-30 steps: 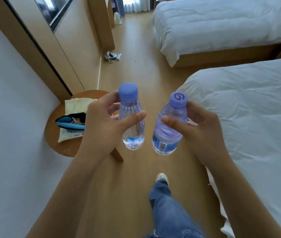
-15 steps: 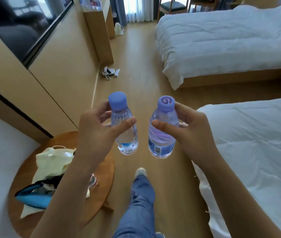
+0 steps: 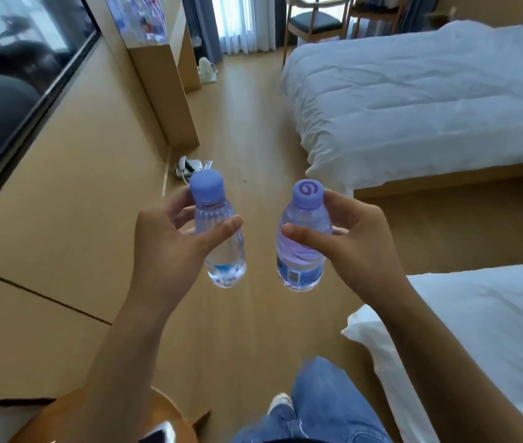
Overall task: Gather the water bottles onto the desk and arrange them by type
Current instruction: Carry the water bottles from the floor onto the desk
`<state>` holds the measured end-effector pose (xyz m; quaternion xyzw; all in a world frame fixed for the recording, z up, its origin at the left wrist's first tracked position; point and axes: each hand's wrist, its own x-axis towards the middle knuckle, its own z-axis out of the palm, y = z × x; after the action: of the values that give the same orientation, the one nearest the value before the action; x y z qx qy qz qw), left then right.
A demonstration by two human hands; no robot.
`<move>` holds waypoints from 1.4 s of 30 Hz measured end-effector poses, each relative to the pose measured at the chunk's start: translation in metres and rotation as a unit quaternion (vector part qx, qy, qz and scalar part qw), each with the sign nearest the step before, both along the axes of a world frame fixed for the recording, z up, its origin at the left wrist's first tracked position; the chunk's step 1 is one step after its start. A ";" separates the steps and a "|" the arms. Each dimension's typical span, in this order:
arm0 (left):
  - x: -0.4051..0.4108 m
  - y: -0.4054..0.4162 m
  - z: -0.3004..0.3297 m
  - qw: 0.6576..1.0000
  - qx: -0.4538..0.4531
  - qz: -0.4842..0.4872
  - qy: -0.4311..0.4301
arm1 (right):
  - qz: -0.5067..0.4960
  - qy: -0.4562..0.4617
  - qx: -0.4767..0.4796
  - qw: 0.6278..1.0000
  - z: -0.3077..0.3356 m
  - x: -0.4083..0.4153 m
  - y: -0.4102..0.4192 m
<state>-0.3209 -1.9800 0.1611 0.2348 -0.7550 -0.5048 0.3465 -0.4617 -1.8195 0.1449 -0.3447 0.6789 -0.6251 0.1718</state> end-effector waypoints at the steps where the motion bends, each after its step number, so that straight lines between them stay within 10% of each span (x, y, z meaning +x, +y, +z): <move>1: -0.020 -0.018 -0.002 1.000 0.004 -0.002 -0.002 | -0.002 -0.004 0.000 1.000 -0.002 -0.020 -0.018; 42: -0.766 -0.853 -0.014 0.997 0.032 0.065 0.007 | 0.068 0.037 -0.024 0.997 -0.010 -0.784 -0.884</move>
<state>-1.0866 -2.8328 0.1472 0.2912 -0.7190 -0.5069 0.3760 -1.2452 -2.7038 0.1354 -0.4170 0.6446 -0.6147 0.1807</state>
